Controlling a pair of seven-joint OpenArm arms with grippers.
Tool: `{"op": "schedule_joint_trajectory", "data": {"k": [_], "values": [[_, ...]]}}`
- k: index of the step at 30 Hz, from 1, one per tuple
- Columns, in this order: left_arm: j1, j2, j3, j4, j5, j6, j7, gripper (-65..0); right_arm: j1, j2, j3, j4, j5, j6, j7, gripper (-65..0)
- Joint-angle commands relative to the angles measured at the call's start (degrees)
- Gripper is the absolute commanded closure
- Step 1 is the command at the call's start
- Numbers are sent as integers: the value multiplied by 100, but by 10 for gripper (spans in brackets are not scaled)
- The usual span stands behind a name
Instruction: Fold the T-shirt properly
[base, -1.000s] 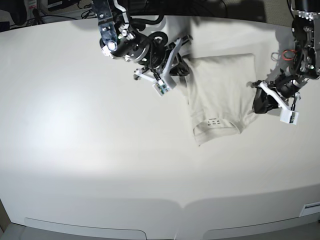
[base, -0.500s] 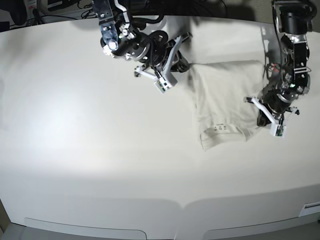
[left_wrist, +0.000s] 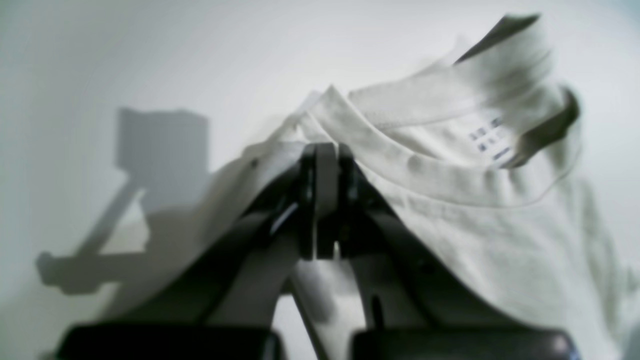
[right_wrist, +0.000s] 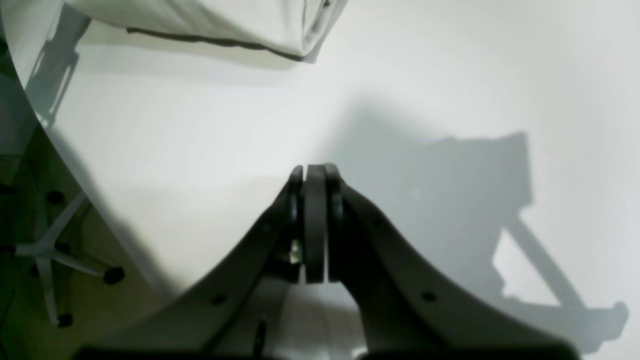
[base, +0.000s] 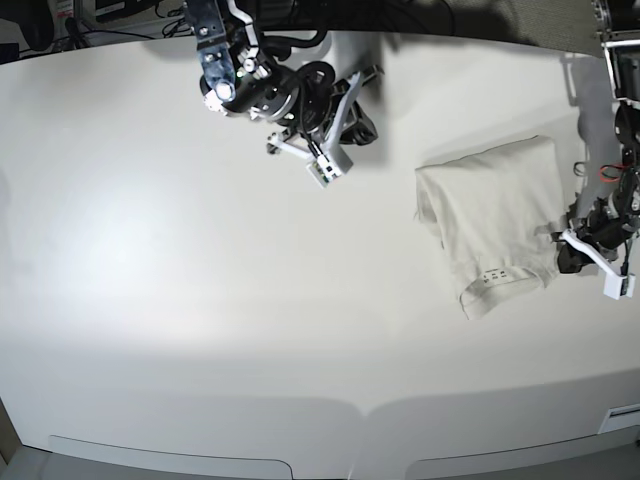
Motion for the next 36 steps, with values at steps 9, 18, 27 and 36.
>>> {"op": "schedule_joint_trajectory", "data": {"k": [9,18,27,36], "values": [[278,-811,-39,302,-1499,-334,645,0,-20,-13,-13,835,144,52,-306,0],[1532,-1086,-238,1801,-1237,140,678,0,-431,275,26,1882,538,-138,-1047,0],[3185,-1082,-1228,2820,-1062,387,866,0,-1355,461,1034,2789,1202,-203,-1665,0],[4782,-398,-2214,2942,-1082,302,866,0,-2531,461,1714,3458,1346,-199,-1991,0]]}}
